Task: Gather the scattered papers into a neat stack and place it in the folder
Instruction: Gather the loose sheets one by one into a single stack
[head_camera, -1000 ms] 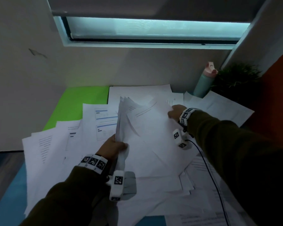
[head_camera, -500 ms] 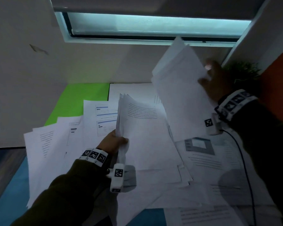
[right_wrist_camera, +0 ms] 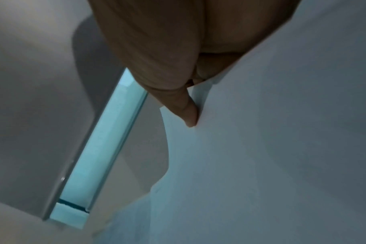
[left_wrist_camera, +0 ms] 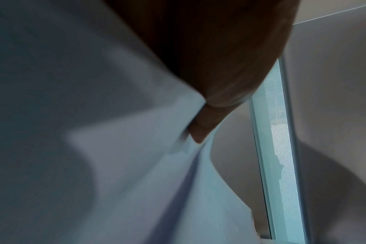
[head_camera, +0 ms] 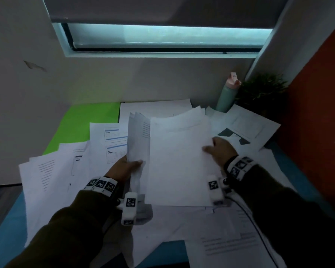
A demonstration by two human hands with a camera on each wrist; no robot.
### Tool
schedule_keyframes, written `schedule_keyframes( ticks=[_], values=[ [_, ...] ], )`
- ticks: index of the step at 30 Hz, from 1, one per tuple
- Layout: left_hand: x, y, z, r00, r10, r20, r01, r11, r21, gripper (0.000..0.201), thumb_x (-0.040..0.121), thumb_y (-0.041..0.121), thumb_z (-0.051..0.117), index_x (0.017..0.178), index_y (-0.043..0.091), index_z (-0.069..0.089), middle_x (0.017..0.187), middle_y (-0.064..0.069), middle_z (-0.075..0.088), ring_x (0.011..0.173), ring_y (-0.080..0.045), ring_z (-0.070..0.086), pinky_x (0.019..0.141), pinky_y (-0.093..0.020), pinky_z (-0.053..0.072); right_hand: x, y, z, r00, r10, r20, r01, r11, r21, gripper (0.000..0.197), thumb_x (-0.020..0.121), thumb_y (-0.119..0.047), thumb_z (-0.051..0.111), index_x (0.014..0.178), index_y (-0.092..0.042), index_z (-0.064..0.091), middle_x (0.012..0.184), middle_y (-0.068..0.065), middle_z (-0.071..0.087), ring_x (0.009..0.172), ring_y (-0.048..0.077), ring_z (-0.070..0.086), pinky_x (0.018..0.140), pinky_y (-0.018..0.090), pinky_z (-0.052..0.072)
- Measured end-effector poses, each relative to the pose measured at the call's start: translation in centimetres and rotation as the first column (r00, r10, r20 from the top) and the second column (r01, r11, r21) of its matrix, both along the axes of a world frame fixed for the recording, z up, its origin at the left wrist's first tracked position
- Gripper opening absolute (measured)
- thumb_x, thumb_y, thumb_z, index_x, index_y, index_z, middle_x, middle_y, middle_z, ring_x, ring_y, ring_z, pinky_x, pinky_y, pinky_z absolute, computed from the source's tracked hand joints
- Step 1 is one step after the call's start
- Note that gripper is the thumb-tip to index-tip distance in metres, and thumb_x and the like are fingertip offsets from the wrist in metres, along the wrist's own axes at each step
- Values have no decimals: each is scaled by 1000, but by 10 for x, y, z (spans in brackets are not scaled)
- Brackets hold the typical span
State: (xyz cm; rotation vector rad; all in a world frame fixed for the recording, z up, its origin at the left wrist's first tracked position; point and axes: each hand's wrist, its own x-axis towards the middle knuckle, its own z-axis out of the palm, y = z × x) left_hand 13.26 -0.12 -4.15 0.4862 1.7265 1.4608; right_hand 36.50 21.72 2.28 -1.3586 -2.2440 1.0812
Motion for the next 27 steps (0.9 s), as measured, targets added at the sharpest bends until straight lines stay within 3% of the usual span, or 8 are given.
schedule_keyframes(
  ticks=[2, 5, 8, 12, 15, 19, 22, 27],
  values=[
    [-1, -1, 0, 1000, -8, -20, 8, 1000, 6, 37, 87, 25, 72, 116, 2, 66, 97, -14, 74, 90, -32, 68, 88, -43, 54, -10, -13, -17, 1000, -11, -27, 10, 999, -49, 24, 86, -17, 67, 106, -4, 63, 101, 10, 67, 83, 19, 60, 67, 23, 40],
    [-3, -2, 1, 997, -37, -70, 38, 999, 16, 41, 87, 38, 71, 118, 10, 67, 108, -9, 74, 100, -28, 69, 94, -42, 52, -26, -28, -29, 997, 10, -75, -20, 991, -132, 20, 86, -16, 68, 102, -8, 58, 104, 11, 65, 86, 20, 59, 72, 25, 42],
    [-3, -1, -1, 997, -66, -46, 68, 997, 47, 52, 72, 36, 77, 114, 8, 67, 101, -12, 75, 89, -28, 68, 78, -36, 54, -39, -40, -32, 996, 62, -67, -69, 992, -104, 25, 85, -17, 68, 105, -5, 60, 107, 13, 66, 87, 19, 58, 72, 24, 42],
    [1, -1, -1, 995, -91, -33, 93, 994, 51, 20, 79, 10, 74, 97, 7, 67, 72, -6, 74, 67, -23, 66, 59, -30, 53, -37, -34, -31, 994, 108, -20, -110, 989, -96, 26, 85, -25, 69, 103, -7, 62, 106, 11, 66, 88, 20, 59, 74, 27, 47],
    [0, 0, -4, 997, -68, -22, 69, 996, 49, 22, 83, 6, 73, 103, 2, 65, 74, -14, 70, 63, -26, 64, 55, -30, 53, -11, -9, -26, 994, -100, -32, 98, 993, -70, 39, 82, -31, 72, 114, -14, 58, 120, 8, 59, 100, 21, 59, 85, 30, 49],
    [0, 1, -6, 996, -83, -37, 84, 996, 43, 32, 76, 14, 76, 102, -1, 65, 74, -18, 66, 63, -28, 61, 54, -30, 52, 56, 43, -23, 847, -406, 344, 398, 912, 97, 77, 71, -40, 74, 133, -9, 41, 134, 20, 43, 117, 37, 50, 93, 40, 47],
    [1, 2, -5, 996, -84, -43, 85, 996, 32, 17, 88, 6, 68, 101, -4, 63, 75, -22, 61, 62, -27, 57, 51, -28, 50, 87, 61, -29, 830, -429, 357, 472, 881, -40, 91, 64, -38, 80, 133, 1, 36, 127, 22, 52, 106, 33, 57, 83, 33, 51],
    [1, 0, -5, 996, -73, -48, 75, 997, 36, 30, 75, 17, 77, 96, -2, 67, 76, -23, 64, 65, -28, 59, 53, -28, 50, 90, 54, -32, 946, -173, 275, 224, 960, -166, 48, 77, -26, 77, 114, 1, 64, 105, 13, 64, 93, 25, 60, 66, 25, 43]
  ],
)
